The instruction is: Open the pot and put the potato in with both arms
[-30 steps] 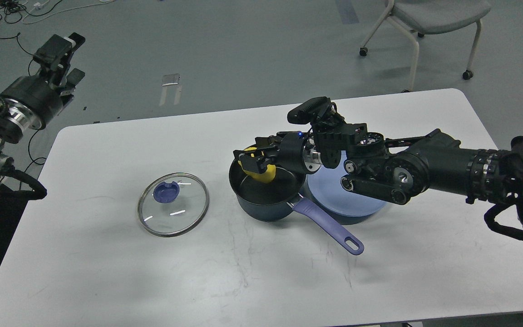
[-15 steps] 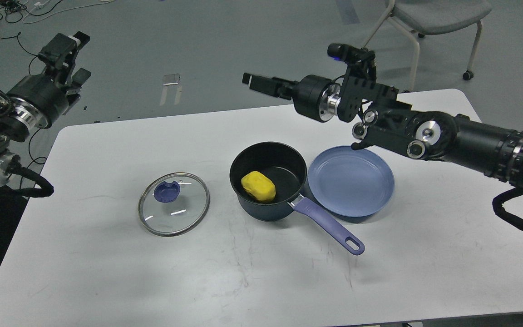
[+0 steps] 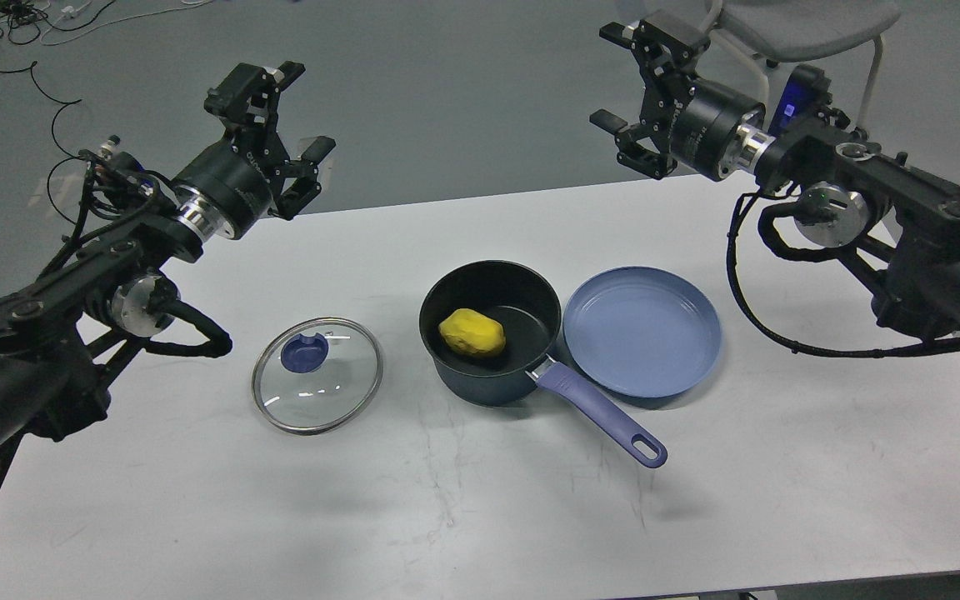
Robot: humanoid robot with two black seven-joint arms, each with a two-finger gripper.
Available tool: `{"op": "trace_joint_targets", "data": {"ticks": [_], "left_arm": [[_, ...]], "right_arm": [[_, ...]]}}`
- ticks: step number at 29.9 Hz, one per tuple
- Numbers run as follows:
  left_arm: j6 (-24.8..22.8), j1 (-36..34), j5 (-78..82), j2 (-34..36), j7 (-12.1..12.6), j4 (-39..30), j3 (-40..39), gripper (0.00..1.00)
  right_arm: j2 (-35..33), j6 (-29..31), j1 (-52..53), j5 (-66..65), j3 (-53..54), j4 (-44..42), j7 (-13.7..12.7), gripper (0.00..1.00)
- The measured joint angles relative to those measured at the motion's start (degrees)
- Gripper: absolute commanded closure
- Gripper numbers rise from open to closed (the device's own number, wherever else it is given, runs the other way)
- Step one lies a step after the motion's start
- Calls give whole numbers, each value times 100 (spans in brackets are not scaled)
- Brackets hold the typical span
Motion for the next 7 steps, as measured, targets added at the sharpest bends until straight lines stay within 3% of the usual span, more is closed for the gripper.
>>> {"op": "trace_joint_targets", "data": {"ticks": [3, 7], "left_arm": [[-282, 253, -74, -171, 60, -17, -361, 2], [-393, 420, -114, -324, 353, 10, -540, 2]], "right_arm": [[10, -180, -218, 83, 267, 2, -379, 0], [48, -748, -312, 204, 375, 27, -497, 0]]}}
